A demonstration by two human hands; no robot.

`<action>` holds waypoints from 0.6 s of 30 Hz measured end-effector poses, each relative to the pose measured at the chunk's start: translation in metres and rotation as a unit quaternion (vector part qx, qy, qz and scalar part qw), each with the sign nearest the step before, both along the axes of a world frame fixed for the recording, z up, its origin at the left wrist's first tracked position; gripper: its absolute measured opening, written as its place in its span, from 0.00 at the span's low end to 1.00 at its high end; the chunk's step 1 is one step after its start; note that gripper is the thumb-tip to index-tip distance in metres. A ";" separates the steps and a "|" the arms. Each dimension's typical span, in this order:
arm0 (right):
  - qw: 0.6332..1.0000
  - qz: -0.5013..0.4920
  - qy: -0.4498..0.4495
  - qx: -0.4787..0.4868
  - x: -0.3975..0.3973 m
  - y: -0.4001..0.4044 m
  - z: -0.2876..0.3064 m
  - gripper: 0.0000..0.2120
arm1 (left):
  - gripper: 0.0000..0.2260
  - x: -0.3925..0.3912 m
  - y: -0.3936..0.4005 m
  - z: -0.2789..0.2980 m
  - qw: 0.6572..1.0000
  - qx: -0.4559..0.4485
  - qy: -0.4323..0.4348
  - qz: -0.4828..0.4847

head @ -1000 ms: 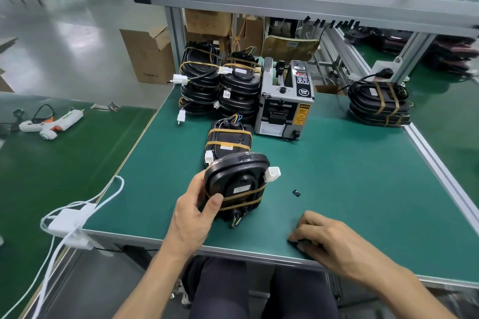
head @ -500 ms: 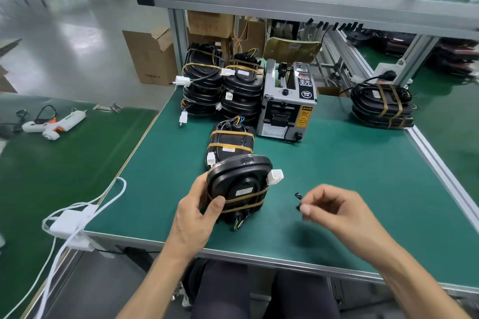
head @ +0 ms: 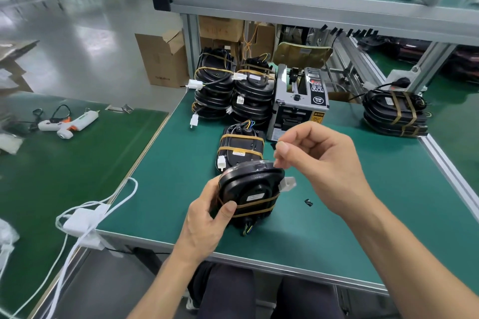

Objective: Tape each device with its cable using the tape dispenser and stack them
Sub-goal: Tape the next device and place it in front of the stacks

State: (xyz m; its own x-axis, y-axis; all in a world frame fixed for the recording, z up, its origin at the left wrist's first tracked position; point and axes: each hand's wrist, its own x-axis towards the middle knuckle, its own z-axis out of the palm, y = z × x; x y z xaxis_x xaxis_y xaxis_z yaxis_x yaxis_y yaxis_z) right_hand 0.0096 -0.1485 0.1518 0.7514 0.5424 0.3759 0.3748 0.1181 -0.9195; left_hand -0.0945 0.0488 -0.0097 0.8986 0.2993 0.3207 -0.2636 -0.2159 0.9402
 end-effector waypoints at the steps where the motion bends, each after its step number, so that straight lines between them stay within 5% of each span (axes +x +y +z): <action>1: 0.999 0.012 0.029 0.021 0.001 0.000 0.000 0.02 | 0.26 0.000 0.000 0.001 1.000 -0.002 -0.001 -0.001; 5: 0.988 0.047 0.134 0.061 0.001 -0.002 0.000 0.09 | 0.26 -0.001 0.000 0.000 1.000 -0.006 0.000 -0.002; 8: 0.989 0.026 0.131 0.061 0.000 0.005 -0.006 0.03 | 0.26 -0.002 -0.002 0.002 1.000 -0.016 0.003 -0.003; 11: 0.993 -0.016 0.103 0.063 0.000 0.018 -0.012 0.08 | 0.27 -0.002 -0.003 0.005 1.000 -0.020 0.001 0.000; 18: 0.981 -0.034 0.177 0.072 -0.004 0.042 -0.025 0.04 | 0.31 -0.004 -0.022 0.034 0.993 0.013 -0.086 0.084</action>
State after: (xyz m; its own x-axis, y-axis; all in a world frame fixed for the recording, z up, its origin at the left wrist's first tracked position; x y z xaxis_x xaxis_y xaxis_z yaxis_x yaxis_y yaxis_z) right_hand 0.0059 -0.1067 0.1266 0.8810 0.4475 0.1535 0.0459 0.2421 -0.9692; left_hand -0.0984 0.0266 0.0243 0.7674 0.4302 0.4754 -0.3785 -0.2945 0.8775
